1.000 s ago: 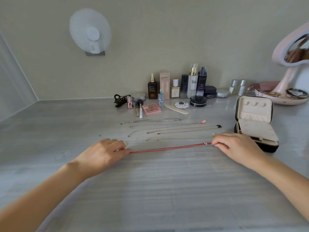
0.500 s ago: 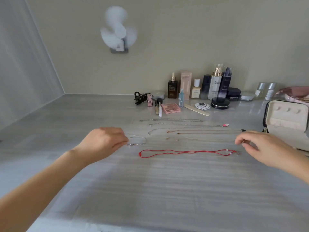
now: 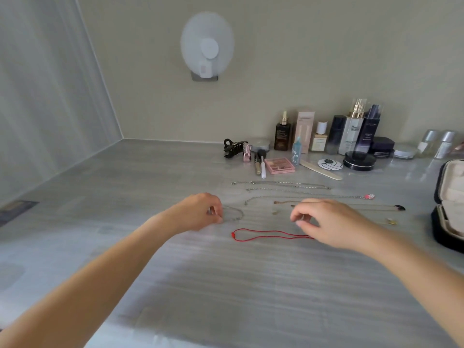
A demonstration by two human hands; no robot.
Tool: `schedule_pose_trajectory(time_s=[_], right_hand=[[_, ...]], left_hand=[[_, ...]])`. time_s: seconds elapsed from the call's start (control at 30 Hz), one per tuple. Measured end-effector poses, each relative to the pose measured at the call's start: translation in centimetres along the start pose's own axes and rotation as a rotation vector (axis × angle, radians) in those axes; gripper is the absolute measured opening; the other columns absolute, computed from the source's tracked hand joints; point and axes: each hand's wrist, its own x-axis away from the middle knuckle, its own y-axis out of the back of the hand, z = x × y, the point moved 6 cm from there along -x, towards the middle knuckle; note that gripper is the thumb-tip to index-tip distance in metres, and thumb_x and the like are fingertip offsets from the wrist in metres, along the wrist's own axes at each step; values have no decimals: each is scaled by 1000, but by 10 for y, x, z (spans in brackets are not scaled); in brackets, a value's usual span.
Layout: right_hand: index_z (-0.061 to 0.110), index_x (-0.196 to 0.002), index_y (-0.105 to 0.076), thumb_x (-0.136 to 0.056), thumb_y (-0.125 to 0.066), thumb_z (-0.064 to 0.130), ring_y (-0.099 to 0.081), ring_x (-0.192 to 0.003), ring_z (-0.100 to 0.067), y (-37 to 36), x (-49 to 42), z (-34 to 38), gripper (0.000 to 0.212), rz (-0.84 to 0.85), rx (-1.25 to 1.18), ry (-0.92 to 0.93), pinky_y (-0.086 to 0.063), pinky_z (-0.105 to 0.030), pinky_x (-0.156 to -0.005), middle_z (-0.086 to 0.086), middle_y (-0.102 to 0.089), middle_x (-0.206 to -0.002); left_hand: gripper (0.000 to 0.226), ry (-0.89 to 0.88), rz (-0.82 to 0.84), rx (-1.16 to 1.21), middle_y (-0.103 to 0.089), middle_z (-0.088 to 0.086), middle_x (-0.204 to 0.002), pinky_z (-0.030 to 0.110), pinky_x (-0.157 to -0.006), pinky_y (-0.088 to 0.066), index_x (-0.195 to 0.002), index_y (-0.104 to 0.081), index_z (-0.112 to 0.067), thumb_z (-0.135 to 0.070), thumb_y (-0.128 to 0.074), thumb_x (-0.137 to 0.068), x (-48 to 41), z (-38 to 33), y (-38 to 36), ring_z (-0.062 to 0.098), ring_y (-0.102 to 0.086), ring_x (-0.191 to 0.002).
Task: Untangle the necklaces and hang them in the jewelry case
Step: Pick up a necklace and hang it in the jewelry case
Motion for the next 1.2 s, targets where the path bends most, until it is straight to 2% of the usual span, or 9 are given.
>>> schedule_pose_trajectory(time_s=[0.13,0.3,0.43,0.67,0.8,0.9,1.0,1.1,1.2], right_hand=[[32,-94,-61,-87,-52,28,-58,-87,-8,0,-21,22,12,-61,-58,38,-49,-36,-81,15,-62,-93],[30,-90,-63,-83,-60,30,-61,-81,-9,0,-40,47,7,-133,-220,42,-51,-35,-78,14,-65,-85],[26,-88,-63,-77,-70,28,-61,-75,-12,0,-50,63,13,-221,-364,61,-51,-35,-77,10,-65,-79],[19,-91,-62,-78,-69,38,-61,-78,-17,-2,-57,84,24,-381,-324,142,-50,-35,-69,6,-66,-84],[16,-86,-69,-80,-66,15,-62,-70,-16,1,-63,78,7,-434,-367,130,-51,-33,-69,2,-68,-77],[16,-80,-68,-80,-64,6,-63,-63,-11,3,-66,68,11,-416,-608,5,-49,-18,-64,5,-66,-68],[21,-75,-60,-82,-63,3,-65,-56,-2,0,-72,61,20,-331,-902,-78,-49,-17,-54,2,-68,-69],[18,-77,-59,-83,-63,1,-65,-54,-1,2,-73,59,18,-301,-987,-95,-49,-16,-50,-1,-68,-70],[12,-83,-62,-82,-64,2,-64,-54,-1,3,-75,60,10,-283,-950,-105,-50,-19,-52,-4,-68,-71]], left_hand=[[6,65,-80,258,-61,-3,-78,12,-54,-40,-84,-61,-15,-18,-59,-87,0,3,9,13,-55,-71],[8,164,-78,721,-65,-4,-70,18,-55,-46,-79,-61,-14,-13,-60,-87,4,-5,13,6,-54,-59],[8,247,-137,939,-66,-2,-63,17,-48,-46,-78,-60,-13,-12,-64,-84,1,-11,15,5,-57,-50],[3,257,-201,899,-66,2,-65,21,-55,-48,-78,-63,-11,-12,-66,-80,-2,-21,19,4,-61,-50],[4,240,-254,919,-69,-4,-64,21,-60,-50,-85,-65,-12,-16,-63,-84,1,-19,26,2,-63,-56],[8,195,-317,905,-70,-7,-67,17,-57,-48,-83,-63,-18,-15,-57,-88,6,-19,34,5,-61,-63],[10,89,-341,792,-66,1,-83,18,-60,-46,-89,-65,-23,-16,-58,-89,8,-25,37,11,-56,-74],[12,66,-339,787,-64,7,-83,34,-68,-44,-76,-66,-24,-18,-62,-86,7,-29,35,19,-52,-76],[17,64,-356,801,-61,7,-76,33,-67,-43,-70,-63,-22,-16,-61,-86,3,-31,36,21,-51,-74]])
